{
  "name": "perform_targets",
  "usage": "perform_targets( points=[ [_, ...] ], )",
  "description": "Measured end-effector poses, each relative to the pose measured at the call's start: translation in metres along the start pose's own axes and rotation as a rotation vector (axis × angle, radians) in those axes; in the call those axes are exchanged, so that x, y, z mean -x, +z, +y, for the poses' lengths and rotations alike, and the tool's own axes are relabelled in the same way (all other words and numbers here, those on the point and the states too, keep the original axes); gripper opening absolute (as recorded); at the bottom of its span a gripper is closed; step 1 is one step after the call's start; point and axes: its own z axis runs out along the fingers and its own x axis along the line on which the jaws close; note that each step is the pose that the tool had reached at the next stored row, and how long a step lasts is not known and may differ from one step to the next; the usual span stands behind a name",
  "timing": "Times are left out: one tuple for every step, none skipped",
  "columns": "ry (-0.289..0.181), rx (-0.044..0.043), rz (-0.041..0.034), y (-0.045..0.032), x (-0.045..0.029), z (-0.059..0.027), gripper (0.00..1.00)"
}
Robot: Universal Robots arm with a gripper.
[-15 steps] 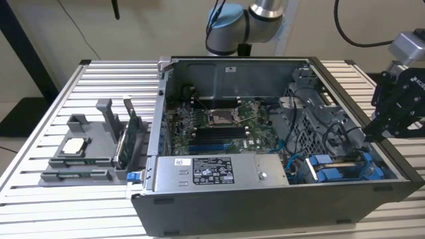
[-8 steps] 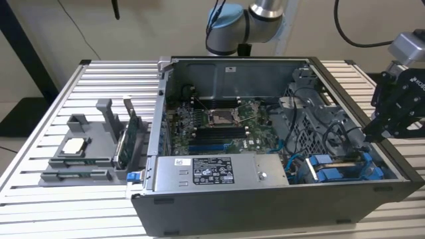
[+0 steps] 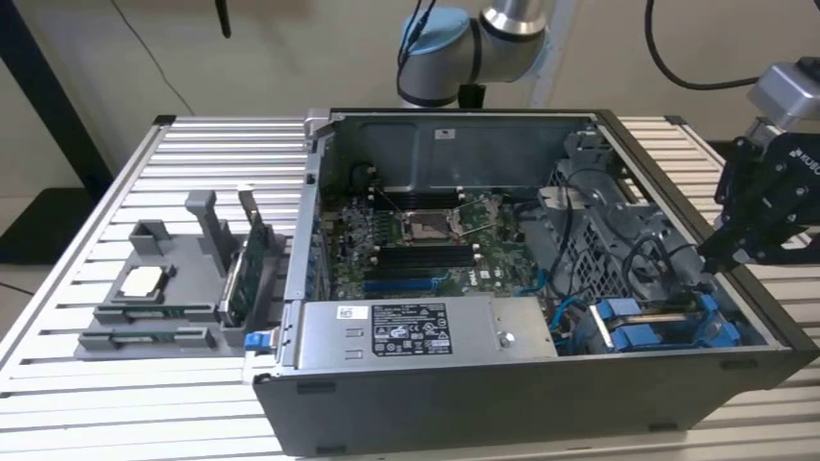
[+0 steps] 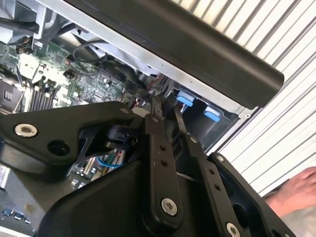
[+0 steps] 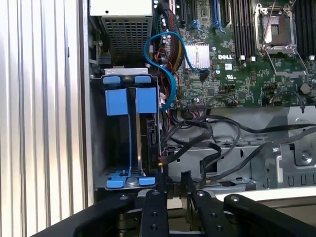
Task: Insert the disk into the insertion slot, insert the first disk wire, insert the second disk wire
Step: 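Insert the second disk wire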
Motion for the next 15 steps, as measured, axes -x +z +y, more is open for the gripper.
perform_targets(
  points=[
    [0.0,0.0001,-0.0013,0.0,0.0001,0.0,0.24],
    [0.0,0.0001,-0.0015,0.0001,0.0001,0.0,0.24],
    [0.0,0.0001,-0.0014,0.0002,0.0,0.0,0.17],
    [0.0,0.0001,-0.0015,0.0003,0.0,0.0,0.17],
    [0.0,0.0,-0.0015,0.0004,0.0,0.0,0.17],
    [0.0,0.0001,-0.0015,0.0004,0.0,0.0,0.17],
    [0.0,0.0001,-0.0015,0.0004,0.0,0.0,0.17],
    [0.0,0.0001,-0.0016,0.0004,0.0,0.0,0.16],
    [0.0,0.0001,-0.0016,0.0004,0.0,0.0,0.16],
    [0.0,0.0001,-0.0018,0.0004,-0.0001,0.0001,0.16],
    [0.0,0.0,-0.0017,-0.0002,-0.0001,0.0007,0.16],
    [0.0,0.0,-0.0014,-0.0013,0.0,0.0015,0.16],
    [0.0,0.0001,-0.0018,-0.003,0.0002,0.0027,0.16],
    [0.0,0.0001,-0.0017,-0.0058,0.0004,0.005,0.16],
    [0.0,0.0001,-0.0018,-0.0071,0.0004,0.0074,0.16]
  ],
)
